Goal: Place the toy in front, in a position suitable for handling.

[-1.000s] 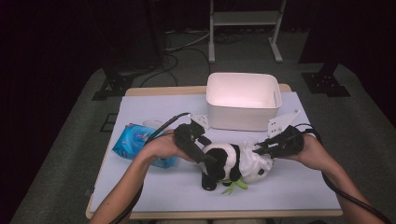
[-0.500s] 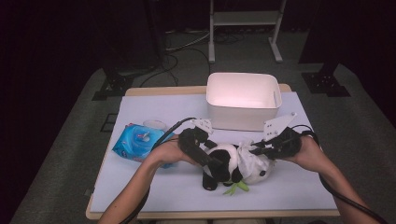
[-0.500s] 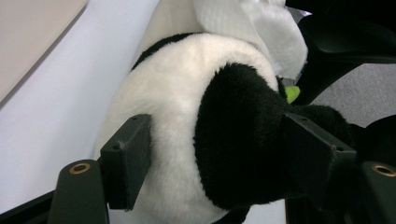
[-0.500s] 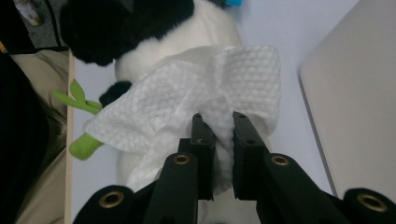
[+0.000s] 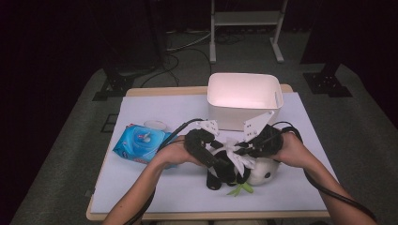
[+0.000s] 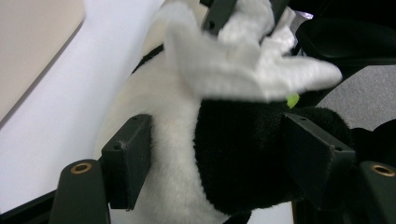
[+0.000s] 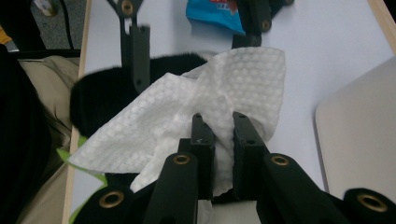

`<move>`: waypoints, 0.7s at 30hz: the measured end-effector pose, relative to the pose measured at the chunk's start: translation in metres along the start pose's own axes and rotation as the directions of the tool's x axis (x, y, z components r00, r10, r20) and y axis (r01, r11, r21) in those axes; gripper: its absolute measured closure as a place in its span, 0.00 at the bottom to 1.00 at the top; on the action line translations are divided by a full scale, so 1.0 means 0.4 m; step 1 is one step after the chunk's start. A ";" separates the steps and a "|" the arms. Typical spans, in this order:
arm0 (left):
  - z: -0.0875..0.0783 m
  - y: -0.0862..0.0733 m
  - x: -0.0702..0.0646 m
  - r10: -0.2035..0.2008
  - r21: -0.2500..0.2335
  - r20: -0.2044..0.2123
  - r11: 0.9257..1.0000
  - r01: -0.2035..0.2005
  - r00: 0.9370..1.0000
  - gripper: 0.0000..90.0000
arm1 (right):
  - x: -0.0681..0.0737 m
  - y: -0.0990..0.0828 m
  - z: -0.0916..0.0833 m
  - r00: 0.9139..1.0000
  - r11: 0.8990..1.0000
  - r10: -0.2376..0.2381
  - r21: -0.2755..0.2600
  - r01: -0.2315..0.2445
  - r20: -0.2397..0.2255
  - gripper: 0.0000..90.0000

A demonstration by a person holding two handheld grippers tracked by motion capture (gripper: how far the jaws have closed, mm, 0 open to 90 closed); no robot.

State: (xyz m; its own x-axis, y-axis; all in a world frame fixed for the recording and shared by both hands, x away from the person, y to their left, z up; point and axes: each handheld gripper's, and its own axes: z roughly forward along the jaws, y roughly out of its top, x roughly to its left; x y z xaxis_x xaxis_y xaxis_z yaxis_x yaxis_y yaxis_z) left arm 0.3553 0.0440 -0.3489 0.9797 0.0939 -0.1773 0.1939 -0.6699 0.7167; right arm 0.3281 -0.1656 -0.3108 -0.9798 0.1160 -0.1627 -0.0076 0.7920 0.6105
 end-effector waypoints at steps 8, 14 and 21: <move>0.005 0.000 0.002 0.002 -0.012 -0.001 1.000 -0.002 1.000 0.31 | -0.001 0.045 0.027 0.999 0.999 -0.019 0.028 0.020 -0.033 0.89; 0.002 0.000 -0.004 0.009 -0.009 -0.002 1.000 -0.009 1.000 0.31 | -0.011 0.021 0.011 0.999 1.000 -0.008 0.011 0.008 -0.032 0.89; -0.004 0.003 -0.012 0.013 0.012 0.009 1.000 -0.013 1.000 0.31 | -0.012 -0.024 -0.017 1.000 0.999 0.024 0.026 -0.024 -0.010 0.89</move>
State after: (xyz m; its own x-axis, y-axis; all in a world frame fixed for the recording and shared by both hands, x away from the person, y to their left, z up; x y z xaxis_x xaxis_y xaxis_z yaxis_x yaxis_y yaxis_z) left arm 0.3510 0.0441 -0.3461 0.9816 0.0791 -0.1740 0.1808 -0.6800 0.7106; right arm 0.3317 -0.1779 -0.3105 -0.9817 0.1292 -0.1402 0.0211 0.8043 0.5939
